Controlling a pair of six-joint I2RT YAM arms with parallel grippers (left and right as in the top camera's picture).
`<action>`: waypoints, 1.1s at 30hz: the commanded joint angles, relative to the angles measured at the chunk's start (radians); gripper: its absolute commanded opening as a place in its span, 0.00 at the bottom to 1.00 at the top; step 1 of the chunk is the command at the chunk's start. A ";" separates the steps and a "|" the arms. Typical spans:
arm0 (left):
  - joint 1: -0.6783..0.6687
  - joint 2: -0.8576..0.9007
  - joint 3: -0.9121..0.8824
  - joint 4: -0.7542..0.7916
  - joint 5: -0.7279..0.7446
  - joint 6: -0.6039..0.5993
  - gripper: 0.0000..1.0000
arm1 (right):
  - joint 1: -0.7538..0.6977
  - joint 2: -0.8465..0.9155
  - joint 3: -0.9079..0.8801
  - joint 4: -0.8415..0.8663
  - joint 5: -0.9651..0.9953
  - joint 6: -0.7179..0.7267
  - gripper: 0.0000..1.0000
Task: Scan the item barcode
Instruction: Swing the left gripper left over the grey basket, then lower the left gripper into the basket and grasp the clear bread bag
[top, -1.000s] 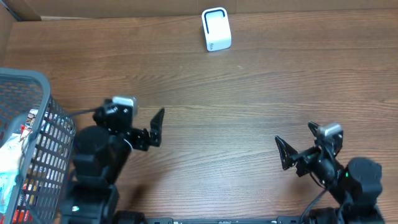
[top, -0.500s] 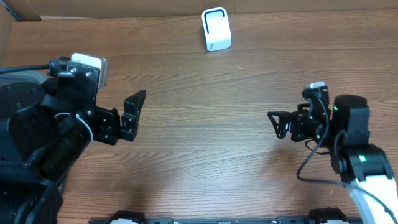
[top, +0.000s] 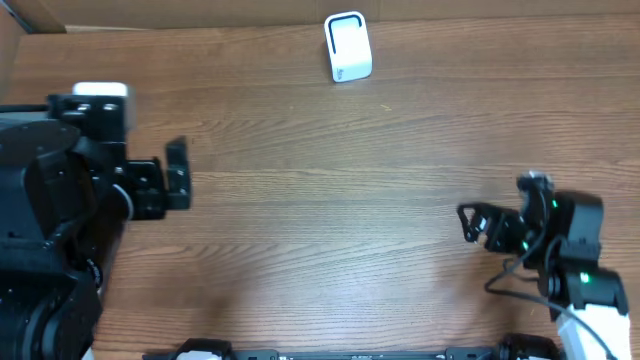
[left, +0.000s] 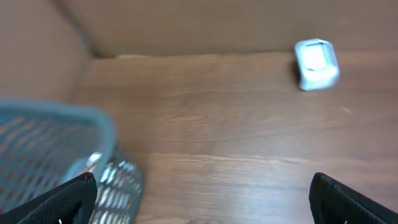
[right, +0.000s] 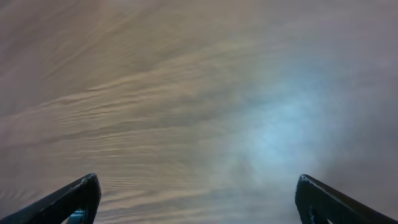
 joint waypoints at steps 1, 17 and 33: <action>0.106 0.000 0.017 0.012 -0.084 -0.079 1.00 | -0.056 -0.044 -0.072 0.004 0.035 0.084 1.00; 0.584 0.187 0.017 0.051 0.124 -0.071 0.98 | -0.033 -0.038 -0.095 -0.002 0.064 0.083 1.00; 0.937 0.283 0.008 0.152 0.393 -0.184 1.00 | -0.033 -0.038 -0.095 -0.002 0.064 0.083 1.00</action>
